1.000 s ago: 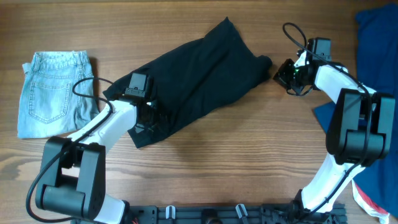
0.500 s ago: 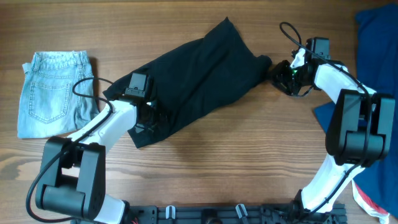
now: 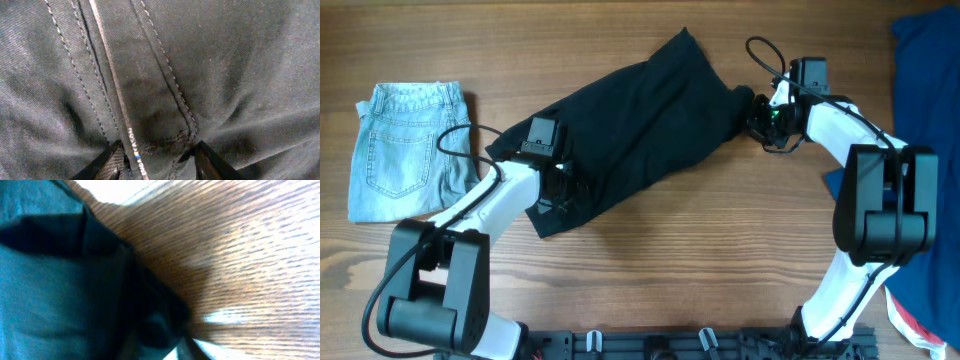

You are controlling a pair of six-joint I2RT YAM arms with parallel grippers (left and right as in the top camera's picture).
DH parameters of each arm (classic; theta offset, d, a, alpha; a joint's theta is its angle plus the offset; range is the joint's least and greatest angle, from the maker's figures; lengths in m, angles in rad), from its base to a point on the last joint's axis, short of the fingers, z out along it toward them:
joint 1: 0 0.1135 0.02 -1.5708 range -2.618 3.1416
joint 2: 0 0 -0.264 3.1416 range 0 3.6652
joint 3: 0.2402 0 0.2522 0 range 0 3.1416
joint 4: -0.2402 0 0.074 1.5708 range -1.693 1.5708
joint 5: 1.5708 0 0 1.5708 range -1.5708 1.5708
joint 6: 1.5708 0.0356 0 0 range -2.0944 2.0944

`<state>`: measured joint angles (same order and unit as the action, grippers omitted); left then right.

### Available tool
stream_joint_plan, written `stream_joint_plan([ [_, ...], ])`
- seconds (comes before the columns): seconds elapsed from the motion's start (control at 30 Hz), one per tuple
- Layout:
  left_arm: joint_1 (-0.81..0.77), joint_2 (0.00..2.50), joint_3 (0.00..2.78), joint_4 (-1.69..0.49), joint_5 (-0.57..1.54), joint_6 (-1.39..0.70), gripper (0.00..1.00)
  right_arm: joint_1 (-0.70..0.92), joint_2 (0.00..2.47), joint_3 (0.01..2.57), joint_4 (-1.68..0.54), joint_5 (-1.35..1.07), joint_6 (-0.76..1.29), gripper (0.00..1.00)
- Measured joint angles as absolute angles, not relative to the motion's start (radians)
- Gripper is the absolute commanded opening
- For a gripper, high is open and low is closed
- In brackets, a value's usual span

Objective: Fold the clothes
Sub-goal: 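Adjust the right gripper along the upper right edge of the shorts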

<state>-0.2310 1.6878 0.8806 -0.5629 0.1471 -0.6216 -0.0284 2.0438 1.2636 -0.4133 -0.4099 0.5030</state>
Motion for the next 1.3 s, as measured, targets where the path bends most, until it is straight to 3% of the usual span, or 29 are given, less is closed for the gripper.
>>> stream_joint_plan([
  [0.33,-0.231,1.688,0.881,-0.564,0.147,-0.621,0.46,-0.042,2.044,1.263,-0.388,-0.375,0.511,0.04],
  [0.67,-0.231,1.690,0.884,-0.566,0.151,-0.621,0.46,-0.194,2.044,1.264,-0.368,-0.352,0.526,0.04],
  [0.87,-0.231,1.691,0.885,-0.569,0.151,-0.621,0.47,-0.205,2.044,1.265,-0.373,-0.334,0.521,0.04],
  [1.13,-0.231,1.691,0.886,-0.569,0.151,-0.621,0.50,-0.194,1.956,1.319,-0.361,-0.492,0.386,0.04],
  [1.3,-0.231,1.691,0.887,-0.567,0.155,-0.621,0.51,-0.089,1.880,1.365,-0.365,-0.556,0.258,0.05],
])
